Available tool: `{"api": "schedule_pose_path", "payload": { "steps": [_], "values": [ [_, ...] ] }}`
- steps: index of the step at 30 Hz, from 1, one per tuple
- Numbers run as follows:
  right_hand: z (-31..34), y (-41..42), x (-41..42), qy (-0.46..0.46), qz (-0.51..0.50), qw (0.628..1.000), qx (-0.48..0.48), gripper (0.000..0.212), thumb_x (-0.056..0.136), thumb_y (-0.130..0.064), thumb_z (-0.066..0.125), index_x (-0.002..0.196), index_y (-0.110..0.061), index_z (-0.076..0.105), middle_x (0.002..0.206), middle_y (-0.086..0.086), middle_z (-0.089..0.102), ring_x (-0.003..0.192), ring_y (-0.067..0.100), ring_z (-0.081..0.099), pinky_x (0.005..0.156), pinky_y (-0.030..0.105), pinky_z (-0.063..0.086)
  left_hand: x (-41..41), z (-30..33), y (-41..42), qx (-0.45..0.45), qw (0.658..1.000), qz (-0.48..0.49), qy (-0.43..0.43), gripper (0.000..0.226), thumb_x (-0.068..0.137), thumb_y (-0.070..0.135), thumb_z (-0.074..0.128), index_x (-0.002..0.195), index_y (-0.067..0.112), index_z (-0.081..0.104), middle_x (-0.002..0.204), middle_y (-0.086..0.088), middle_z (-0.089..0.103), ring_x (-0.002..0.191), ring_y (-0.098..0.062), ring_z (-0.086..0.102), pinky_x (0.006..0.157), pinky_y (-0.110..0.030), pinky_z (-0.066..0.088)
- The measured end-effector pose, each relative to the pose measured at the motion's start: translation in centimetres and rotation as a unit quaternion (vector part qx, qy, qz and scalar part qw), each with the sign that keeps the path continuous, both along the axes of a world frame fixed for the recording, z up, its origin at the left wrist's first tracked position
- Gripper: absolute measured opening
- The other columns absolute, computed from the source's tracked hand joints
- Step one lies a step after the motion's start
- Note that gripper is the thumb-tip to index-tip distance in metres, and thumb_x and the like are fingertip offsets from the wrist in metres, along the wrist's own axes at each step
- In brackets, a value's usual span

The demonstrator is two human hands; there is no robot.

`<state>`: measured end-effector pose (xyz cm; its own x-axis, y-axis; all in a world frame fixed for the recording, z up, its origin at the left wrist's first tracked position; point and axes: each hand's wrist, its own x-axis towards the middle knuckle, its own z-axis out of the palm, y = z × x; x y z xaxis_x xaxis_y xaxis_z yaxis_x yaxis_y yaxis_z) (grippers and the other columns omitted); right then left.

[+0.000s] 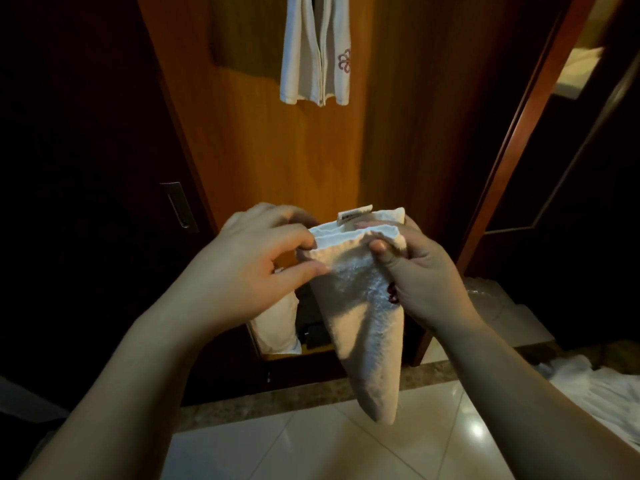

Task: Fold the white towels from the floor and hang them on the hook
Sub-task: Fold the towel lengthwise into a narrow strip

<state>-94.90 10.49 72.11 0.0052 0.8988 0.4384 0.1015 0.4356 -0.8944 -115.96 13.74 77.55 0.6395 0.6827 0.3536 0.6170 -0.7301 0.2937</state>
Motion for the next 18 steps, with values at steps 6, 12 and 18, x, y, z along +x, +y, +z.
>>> {"api": "schedule_pose_path", "payload": {
  "steps": [6,12,18],
  "values": [
    [0.2,-0.2,0.1,0.010,-0.038,0.999,0.027,0.026,0.090,-0.050,0.053,0.110,-0.061,0.066,0.119,-0.022,0.060,0.115,-0.002,0.059,0.091,0.017,0.050,0.9,0.0,0.1,-0.096,0.985,-0.012,-0.141,0.036,0.077,0.052,0.063,0.107,0.059,0.045,0.109,0.039,0.056,0.095,0.005,0.060,0.073,-0.024,0.056],
    [0.4,-0.1,0.8,0.003,-0.044,0.998,0.045,0.042,0.096,-0.053,0.048,0.131,-0.074,0.037,0.127,-0.033,0.059,0.115,-0.002,0.062,0.082,0.014,0.053,2.2,-0.7,0.9,-0.232,0.939,-0.018,-0.254,0.018,0.081,0.056,0.066,0.095,0.045,0.069,0.097,0.021,0.072,0.088,-0.002,0.070,0.078,-0.031,0.061],
    [-0.4,0.5,1.1,0.002,-0.225,0.971,0.083,0.032,0.103,-0.047,0.044,0.129,-0.065,0.042,0.122,-0.034,0.060,0.110,-0.008,0.060,0.087,0.018,0.054,3.2,-1.7,2.0,-0.185,0.858,0.015,-0.480,0.032,0.097,0.049,0.051,0.072,0.036,0.066,0.069,0.006,0.066,0.065,-0.014,0.068,0.063,-0.021,0.053]
  ]
}}
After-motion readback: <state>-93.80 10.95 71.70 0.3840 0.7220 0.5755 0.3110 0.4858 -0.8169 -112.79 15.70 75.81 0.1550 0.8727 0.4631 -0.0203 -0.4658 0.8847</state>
